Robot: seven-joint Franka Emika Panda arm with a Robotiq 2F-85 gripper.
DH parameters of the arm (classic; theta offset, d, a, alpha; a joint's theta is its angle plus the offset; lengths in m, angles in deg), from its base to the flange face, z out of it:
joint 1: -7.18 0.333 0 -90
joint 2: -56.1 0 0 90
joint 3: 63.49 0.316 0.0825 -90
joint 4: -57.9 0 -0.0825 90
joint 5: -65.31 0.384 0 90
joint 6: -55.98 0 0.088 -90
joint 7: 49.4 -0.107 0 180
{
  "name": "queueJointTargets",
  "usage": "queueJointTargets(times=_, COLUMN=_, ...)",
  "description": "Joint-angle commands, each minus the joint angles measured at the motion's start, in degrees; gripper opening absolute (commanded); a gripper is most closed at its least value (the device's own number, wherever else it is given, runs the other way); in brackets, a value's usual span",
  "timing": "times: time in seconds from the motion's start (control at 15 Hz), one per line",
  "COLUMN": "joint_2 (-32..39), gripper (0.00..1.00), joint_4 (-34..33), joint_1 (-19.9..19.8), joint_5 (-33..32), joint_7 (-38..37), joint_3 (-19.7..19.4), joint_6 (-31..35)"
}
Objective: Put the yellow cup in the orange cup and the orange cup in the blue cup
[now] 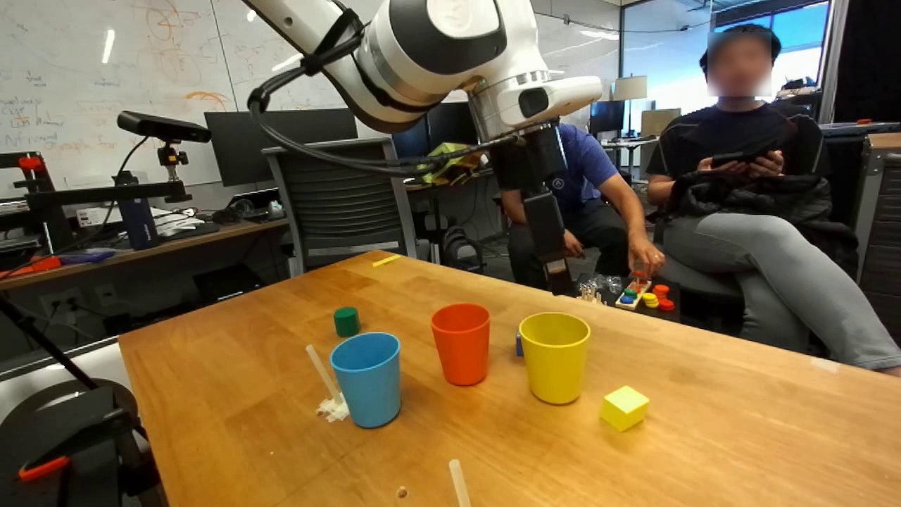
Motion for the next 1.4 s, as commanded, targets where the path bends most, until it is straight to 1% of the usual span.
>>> queueJointTargets(times=0.0, joint_2=2.19, gripper=1.00, joint_4=-2.16, joint_1=2.31, joint_5=-1.23, joint_7=-1.77, joint_3=-1.53, joint_6=-0.89)
queueJointTargets(times=0.33, joint_2=4.58, gripper=1.00, joint_4=-3.78, joint_1=3.81, joint_5=-1.61, joint_7=-2.51, joint_3=-1.90, joint_6=-1.10)
queueJointTargets(times=0.53, joint_2=7.13, gripper=1.00, joint_4=-5.42, joint_1=5.01, joint_5=-3.21, joint_7=-4.57, joint_3=-3.18, joint_6=0.26)
queueJointTargets(times=0.8, joint_2=10.66, gripper=1.00, joint_4=-7.53, joint_1=6.66, joint_5=-6.46, joint_7=-7.09, joint_3=-5.17, joint_6=-0.98)
queueJointTargets(times=1.07, joint_2=12.91, gripper=1.00, joint_4=-8.63, joint_1=7.34, joint_5=-7.45, joint_7=-7.93, joint_3=-5.73, joint_6=-1.83)
queueJointTargets(times=1.13, joint_2=12.94, gripper=0.94, joint_4=-8.77, joint_1=7.42, joint_5=-7.09, joint_7=-7.91, joint_3=-5.58, joint_6=-2.11)
queueJointTargets(times=1.2, joint_2=13.08, gripper=0.74, joint_4=-8.92, joint_1=7.49, joint_5=-6.72, joint_7=-7.95, joint_3=-5.42, joint_6=-2.23)
queueJointTargets(times=1.33, joint_2=11.97, gripper=0.58, joint_4=-8.53, joint_1=7.67, joint_5=-5.97, joint_7=-7.88, joint_3=-4.84, joint_6=-2.51)
